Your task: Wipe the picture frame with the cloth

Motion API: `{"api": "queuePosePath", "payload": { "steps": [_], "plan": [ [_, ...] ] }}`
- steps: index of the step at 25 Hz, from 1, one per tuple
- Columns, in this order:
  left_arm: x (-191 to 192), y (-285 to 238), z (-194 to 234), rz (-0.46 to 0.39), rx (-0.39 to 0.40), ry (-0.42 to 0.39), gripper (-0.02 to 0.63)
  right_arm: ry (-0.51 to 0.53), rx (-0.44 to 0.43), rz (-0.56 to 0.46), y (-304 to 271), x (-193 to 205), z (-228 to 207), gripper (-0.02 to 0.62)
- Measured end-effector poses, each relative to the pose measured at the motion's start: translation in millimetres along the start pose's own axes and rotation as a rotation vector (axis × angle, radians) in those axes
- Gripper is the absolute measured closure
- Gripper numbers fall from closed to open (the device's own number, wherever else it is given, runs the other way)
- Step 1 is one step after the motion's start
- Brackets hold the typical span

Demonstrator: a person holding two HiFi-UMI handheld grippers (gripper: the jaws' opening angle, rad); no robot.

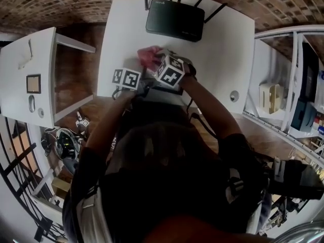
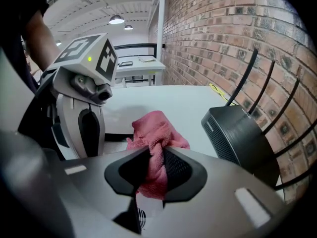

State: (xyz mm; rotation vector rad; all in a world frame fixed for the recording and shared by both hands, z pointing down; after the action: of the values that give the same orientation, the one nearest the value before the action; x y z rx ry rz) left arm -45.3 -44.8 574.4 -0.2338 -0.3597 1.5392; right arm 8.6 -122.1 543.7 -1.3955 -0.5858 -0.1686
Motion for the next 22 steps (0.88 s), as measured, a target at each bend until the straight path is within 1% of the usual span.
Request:
{"api": "queuePosePath", "payload": {
  "steps": [7, 13, 22],
  "plan": [
    [0.4, -0.6, -0.8, 0.012, -0.013, -0.009, 0.604, 0.004, 0.021, 0.029, 10.7, 19.2, 0.6, 0.517],
    [1.2, -0.3, -0.6, -0.006, -0.018, -0.007, 0.604, -0.043, 0.039, 0.031, 24.3, 41.9, -1.9, 0.517],
    [0.7, 0.9, -0.4, -0.011, -0.021, -0.008, 0.604, -0.103, 0.096, 0.039, 45.7, 77.6, -3.5, 0.517]
  ]
}}
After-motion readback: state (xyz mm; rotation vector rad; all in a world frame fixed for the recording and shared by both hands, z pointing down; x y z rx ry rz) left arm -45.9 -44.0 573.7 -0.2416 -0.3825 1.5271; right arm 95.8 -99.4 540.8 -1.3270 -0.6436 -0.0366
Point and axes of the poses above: the fingertips, and each gripper's own axes: y backward along the fingers, z to its left, x out of its underside, the point moved 7 cm from there along y, backward along the fingers
